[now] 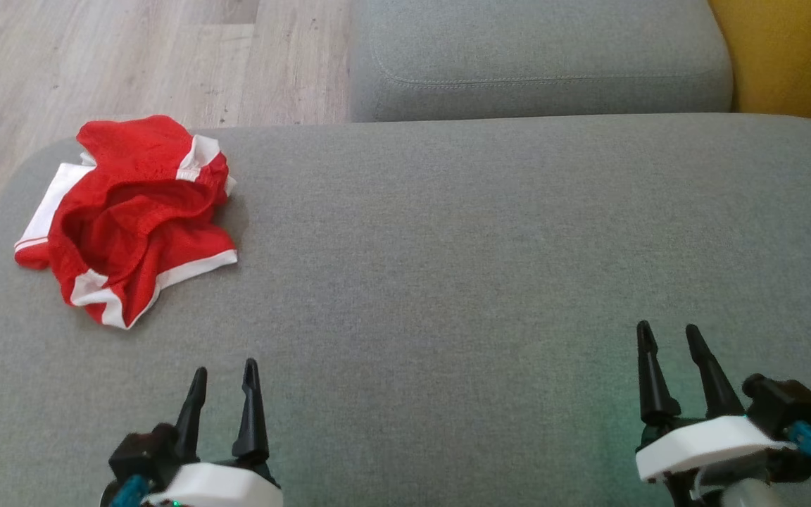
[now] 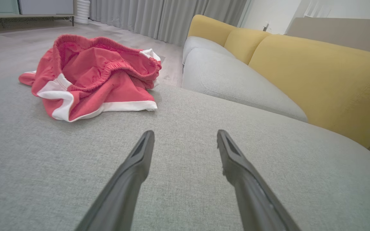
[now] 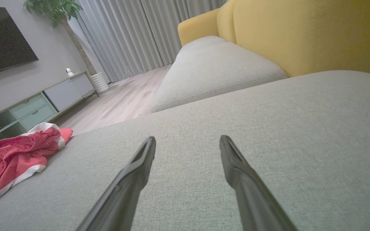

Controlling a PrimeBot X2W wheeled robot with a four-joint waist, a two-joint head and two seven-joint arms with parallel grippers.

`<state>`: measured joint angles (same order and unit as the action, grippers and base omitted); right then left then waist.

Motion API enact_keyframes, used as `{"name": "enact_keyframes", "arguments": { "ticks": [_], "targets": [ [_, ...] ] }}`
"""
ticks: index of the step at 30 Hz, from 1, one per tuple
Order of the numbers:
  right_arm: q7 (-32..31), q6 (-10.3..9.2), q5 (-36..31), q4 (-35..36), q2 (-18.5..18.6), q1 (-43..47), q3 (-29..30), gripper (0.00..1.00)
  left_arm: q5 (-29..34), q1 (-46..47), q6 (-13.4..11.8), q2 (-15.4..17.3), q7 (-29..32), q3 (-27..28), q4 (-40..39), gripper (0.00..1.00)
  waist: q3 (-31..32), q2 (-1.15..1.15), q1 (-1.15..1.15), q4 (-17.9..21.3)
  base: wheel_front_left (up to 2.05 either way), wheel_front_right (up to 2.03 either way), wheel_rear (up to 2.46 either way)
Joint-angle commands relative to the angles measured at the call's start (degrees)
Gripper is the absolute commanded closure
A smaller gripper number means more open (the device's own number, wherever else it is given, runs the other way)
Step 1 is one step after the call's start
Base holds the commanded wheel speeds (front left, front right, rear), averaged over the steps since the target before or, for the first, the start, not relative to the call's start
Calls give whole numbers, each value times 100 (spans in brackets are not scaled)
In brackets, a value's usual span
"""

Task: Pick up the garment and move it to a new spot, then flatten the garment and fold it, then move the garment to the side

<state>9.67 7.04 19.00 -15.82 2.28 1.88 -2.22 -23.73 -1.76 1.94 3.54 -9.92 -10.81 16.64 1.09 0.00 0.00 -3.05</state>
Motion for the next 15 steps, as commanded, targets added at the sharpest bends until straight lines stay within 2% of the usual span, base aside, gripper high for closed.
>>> {"name": "enact_keyframes", "arguments": {
  "ticks": [1, 15],
  "targets": [
    [127, 36, -191, 159, 48, -200, -152, 0, 178, 106, -41, 82, -100, 113, -134, 0, 2, 0, 0, -3, 0, 0, 0],
    [363, 41, -1173, 184, 55, -226, -157, 0, 809, 136, -225, 86, -310, 133, -36, 0, 18, 0, 0, -43, 0, 0, 0]
  ]
}}
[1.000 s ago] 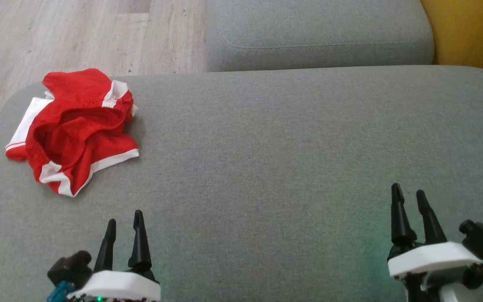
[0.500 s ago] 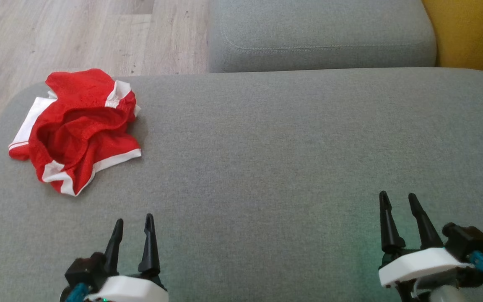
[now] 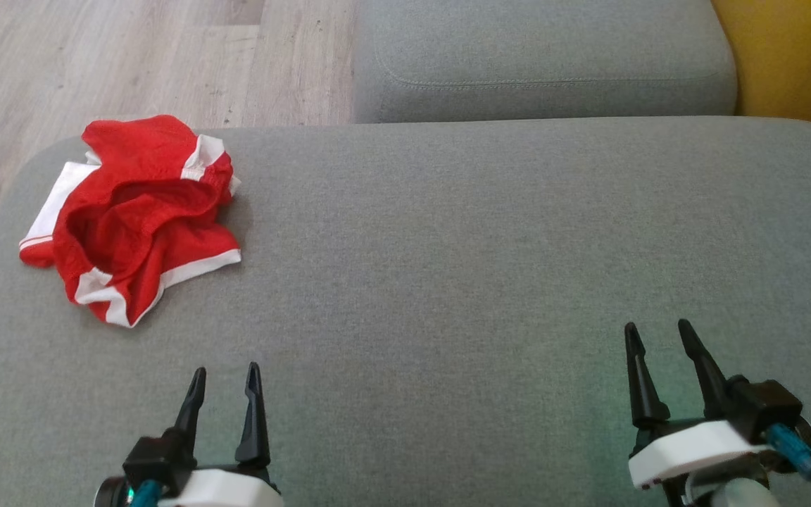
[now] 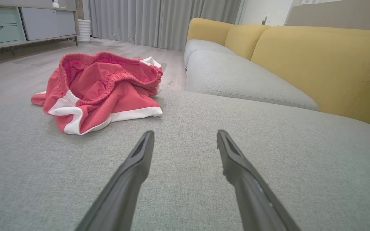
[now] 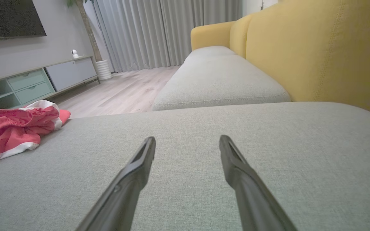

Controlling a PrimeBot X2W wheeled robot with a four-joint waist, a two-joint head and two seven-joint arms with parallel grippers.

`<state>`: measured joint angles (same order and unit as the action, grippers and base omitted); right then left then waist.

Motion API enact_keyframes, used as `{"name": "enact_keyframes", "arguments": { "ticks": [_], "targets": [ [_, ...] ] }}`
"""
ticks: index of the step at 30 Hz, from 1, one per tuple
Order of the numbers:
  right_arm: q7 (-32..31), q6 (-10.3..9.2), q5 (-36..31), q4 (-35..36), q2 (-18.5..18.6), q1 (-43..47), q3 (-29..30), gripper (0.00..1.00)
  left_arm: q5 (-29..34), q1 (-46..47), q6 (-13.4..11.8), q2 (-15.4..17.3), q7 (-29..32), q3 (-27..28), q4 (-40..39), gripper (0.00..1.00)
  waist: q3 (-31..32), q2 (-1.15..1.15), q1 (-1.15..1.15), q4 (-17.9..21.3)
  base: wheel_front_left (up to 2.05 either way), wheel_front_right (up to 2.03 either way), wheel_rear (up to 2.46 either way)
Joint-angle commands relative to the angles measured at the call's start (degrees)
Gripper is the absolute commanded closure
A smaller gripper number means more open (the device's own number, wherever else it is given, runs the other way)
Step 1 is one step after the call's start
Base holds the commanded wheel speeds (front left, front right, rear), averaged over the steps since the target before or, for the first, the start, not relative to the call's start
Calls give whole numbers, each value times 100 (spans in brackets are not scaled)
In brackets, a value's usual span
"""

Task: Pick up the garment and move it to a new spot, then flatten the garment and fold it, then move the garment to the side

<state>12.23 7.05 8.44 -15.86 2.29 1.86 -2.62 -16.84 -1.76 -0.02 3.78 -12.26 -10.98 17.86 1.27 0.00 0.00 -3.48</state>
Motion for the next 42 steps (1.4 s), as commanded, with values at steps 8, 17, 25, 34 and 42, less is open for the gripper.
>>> {"name": "enact_keyframes", "arguments": {
  "ticks": [8, 17, 25, 34, 42],
  "targets": [
    [242, 43, -578, 157, 58, -237, -111, 0, 457, 116, -83, 79, -165, 132, -152, 0, 4, 0, 0, -15, 0, 0, 0],
    [277, 44, -680, 120, 59, -261, -90, 0, 486, 127, -125, 102, -175, 138, -100, 0, -8, 0, 0, -13, 0, 0, 0],
    [277, 44, -657, 98, 59, -273, -65, 0, 419, 138, -158, 115, -154, 132, -66, 0, -28, 0, 0, -13, 0, 0, 0],
    [277, 44, -640, 118, 59, -237, 71, 0, 394, 223, -165, 133, -127, 64, -48, 0, -42, 0, 0, -229, 0, 0, 0],
    [277, 44, -573, 209, 59, -269, 99, 0, 388, 344, -221, 166, -123, 31, -130, 0, -70, 0, 0, -1495, 0, 0, 0]
  ]
}}
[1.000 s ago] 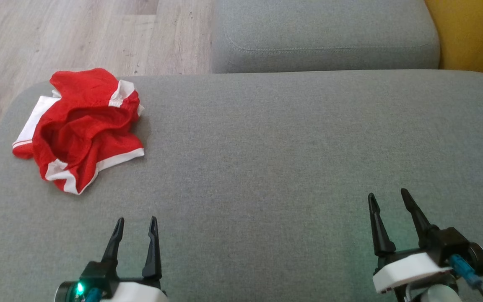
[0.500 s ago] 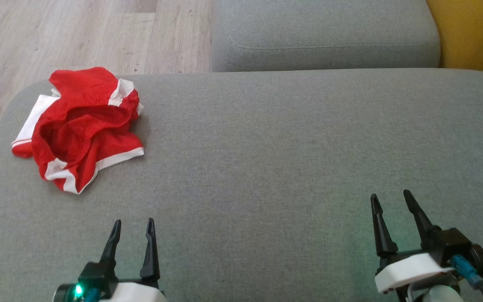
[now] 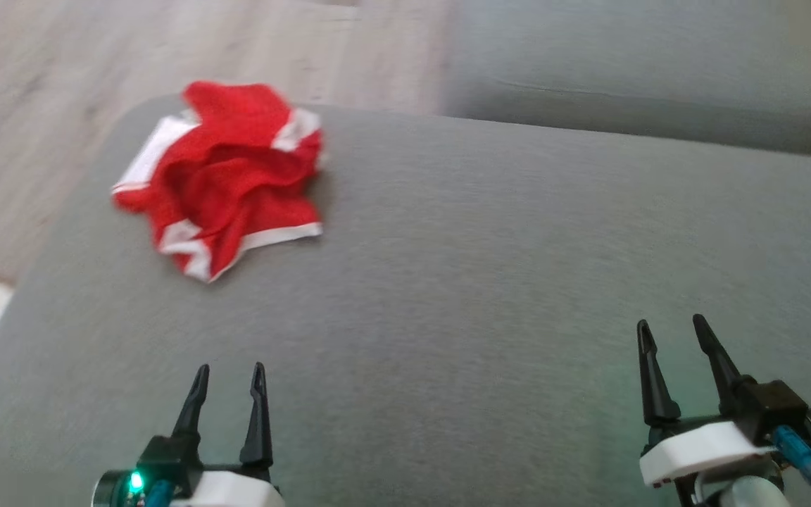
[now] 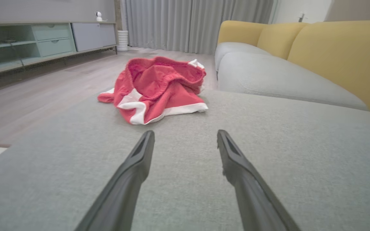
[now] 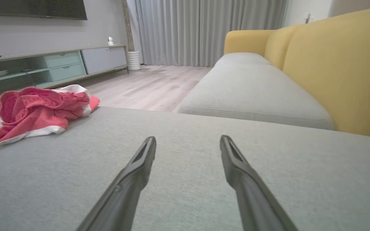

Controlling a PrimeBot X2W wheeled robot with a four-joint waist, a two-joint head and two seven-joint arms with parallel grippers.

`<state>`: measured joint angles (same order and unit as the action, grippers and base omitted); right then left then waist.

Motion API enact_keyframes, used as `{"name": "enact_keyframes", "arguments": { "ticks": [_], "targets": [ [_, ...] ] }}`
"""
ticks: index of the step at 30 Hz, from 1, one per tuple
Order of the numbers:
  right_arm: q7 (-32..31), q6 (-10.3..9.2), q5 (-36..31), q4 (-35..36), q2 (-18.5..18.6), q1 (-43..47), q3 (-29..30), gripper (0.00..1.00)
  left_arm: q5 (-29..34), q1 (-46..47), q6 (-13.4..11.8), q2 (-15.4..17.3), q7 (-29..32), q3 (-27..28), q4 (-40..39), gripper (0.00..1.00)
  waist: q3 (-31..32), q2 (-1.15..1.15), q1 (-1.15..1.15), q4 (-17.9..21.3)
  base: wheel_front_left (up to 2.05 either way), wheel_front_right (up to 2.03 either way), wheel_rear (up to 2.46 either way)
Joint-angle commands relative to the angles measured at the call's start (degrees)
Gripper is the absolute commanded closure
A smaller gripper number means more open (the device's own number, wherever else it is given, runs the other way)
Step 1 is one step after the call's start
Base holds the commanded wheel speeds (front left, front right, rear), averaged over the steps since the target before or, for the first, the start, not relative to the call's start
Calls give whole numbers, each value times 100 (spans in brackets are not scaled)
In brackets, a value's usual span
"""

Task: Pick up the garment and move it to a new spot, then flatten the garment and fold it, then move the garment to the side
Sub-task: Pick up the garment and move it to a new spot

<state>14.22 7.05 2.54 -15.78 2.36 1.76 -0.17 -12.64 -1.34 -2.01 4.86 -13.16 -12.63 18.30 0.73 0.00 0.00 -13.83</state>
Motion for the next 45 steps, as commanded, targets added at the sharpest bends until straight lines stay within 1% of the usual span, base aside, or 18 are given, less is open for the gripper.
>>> {"name": "enact_keyframes", "arguments": {
  "ticks": [1, 4, 8, 17, 24, 27, 30, 32, 35, 38, 39, 41, 43, 45],
  "targets": [
    [78, 44, 22, 205, 52, -273, -171, 0, -42, 305, -33, 66, -37, 209, -186, 0, -18, 0, 0, -605, 0, 0, 0],
    [78, 44, 22, 213, 52, -298, -198, 0, -74, 317, -45, 82, -49, 232, -201, 0, -27, 0, 0, -1043, 0, 0, 0],
    [78, 44, 5, 207, 52, -336, -231, 0, -108, 311, -74, 90, -70, 253, -241, 0, -47, 0, 0, -1483, 0, 0, 0],
    [78, 44, -81, 66, 52, -668, -549, 0, -233, 124, -269, 89, -149, 520, -508, 0, -220, 0, 0, -1611, 0, 0, 0],
    [78, 44, -121, 84, 52, -667, -539, 0, -252, 50, -295, 109, -168, 589, -612, 0, -250, 0, 0, -1640, 0, 0, 0],
    [78, 44, -157, 129, 52, -596, -436, 0, -209, 113, -291, 222, -155, 606, -715, 0, -267, 0, 0, -1662, 0, 0, 0],
    [78, 44, -207, 241, 52, -489, -284, 0, -177, 390, -220, 455, -23, 662, -1018, 0, -348, 0, 0, -1671, 0, 0, 0],
    [72, 44, -273, 330, 52, -485, -251, 0, -174, 704, -176, 690, 114, 785, -1279, 0, -488, 0, 0, -1553, 0, 0, 0],
    [11, 44, -384, 467, 52, -591, -278, 0, -66, 1356, -80, 1183, 366, 972, -1615, 0, -759, 0, 0, -1267, 0, 0, 0],
    [-88, 44, -510, 616, 52, -739, -347, 0, 11, 2129, 100, 1687, 712, 1102, -1792, 0, -1069, 0, 0, -909, 0, 0, 0],
    [-120, 44, -553, 666, 52, -783, -359, 0, 41, 2403, 184, 1850, 829, 1114, -1787, 0, -1168, 0, 0, -795, 0, 0, 0],
    [-183, 44, -653, 771, 52, -868, -372, 0, -32, 2988, 357, 2060, 1061, 1148, -1678, 0, -1372, 0, 0, -578, 0, 0, 0],
    [-254, 44, -749, 876, 52, -936, -379, 0, -163, 3572, 552, 2198, 1337, 1106, -1419, 0, -1576, 0, 0, -378, 0, 0, 0],
    [-328, 44, -786, 966, 52, -998, -398, 0, -356, 4122, 678, 2236, 1574, 1060, -1085, 0, -1772, 0, 0, -178, 0, 0, 0]
  ]
}}
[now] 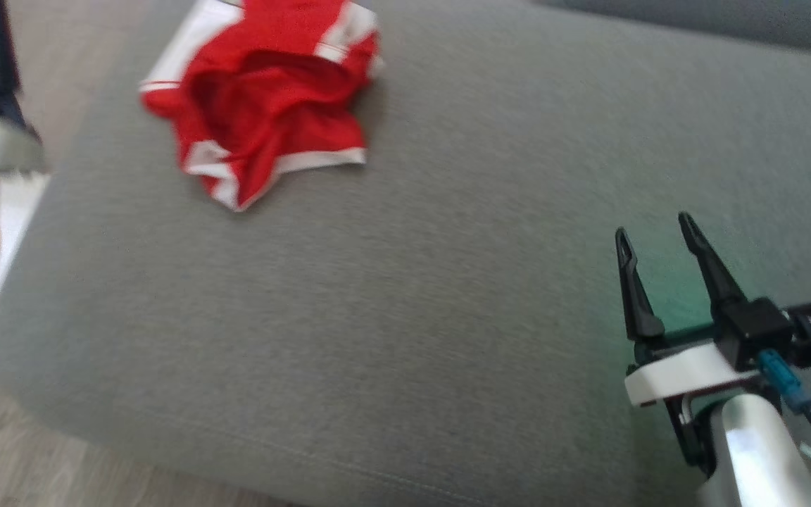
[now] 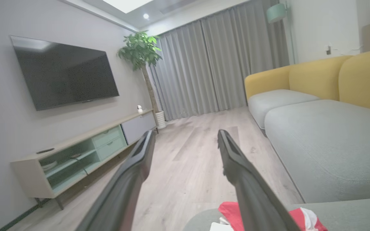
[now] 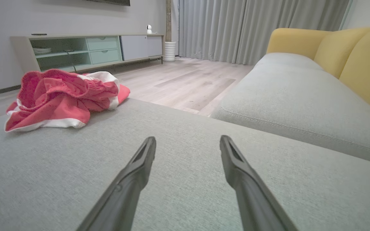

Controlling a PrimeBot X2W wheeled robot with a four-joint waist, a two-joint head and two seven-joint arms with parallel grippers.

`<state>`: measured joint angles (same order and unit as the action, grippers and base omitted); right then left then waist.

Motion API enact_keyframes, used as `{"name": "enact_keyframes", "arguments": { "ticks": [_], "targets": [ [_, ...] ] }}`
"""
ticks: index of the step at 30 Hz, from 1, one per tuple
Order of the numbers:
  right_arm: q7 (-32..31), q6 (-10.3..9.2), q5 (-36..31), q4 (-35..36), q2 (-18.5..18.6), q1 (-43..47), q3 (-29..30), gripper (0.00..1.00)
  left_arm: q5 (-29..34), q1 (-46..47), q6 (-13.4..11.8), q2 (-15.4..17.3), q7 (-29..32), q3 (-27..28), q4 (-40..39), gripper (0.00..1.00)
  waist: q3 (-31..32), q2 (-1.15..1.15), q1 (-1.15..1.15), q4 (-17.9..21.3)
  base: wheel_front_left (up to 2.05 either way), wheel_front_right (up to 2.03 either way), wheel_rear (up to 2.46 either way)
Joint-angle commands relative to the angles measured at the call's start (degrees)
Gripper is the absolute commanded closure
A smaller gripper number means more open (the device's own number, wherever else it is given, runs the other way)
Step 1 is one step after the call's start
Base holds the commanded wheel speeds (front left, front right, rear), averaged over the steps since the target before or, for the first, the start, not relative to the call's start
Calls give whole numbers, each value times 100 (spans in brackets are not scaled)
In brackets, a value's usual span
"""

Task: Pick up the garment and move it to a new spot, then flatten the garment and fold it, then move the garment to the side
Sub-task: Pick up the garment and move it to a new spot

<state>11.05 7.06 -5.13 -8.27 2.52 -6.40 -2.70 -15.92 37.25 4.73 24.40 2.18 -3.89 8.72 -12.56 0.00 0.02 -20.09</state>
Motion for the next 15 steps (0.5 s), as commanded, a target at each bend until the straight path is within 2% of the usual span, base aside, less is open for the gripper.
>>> {"name": "enact_keyframes", "arguments": {
  "ticks": [1, 6, 11, 15],
  "targets": [
    [-41, 43, -55, 260, 35, -215, -150, 0, -78, 503, 57, 324, 154, 134, 64, 0, -536, 0, -2, 546, 0, 0, 0],
    [-141, 43, -205, 493, 35, -318, -93, 0, -146, 1301, 228, 465, 571, -437, 1064, 0, -956, 0, -2, 923, 0, 0, 0],
    [-198, 43, -277, 660, 35, -363, -32, 0, -398, 1525, 271, 543, 935, -1327, 1817, 0, -1340, 0, -2, 1166, 0, 0, 0],
    [-208, 43, -277, 743, 35, -394, -31, 0, -688, 1613, 274, 718, 985, -1873, 2242, 0, -1575, 0, -2, 1311, 0, 0, 0]
  ]
}}
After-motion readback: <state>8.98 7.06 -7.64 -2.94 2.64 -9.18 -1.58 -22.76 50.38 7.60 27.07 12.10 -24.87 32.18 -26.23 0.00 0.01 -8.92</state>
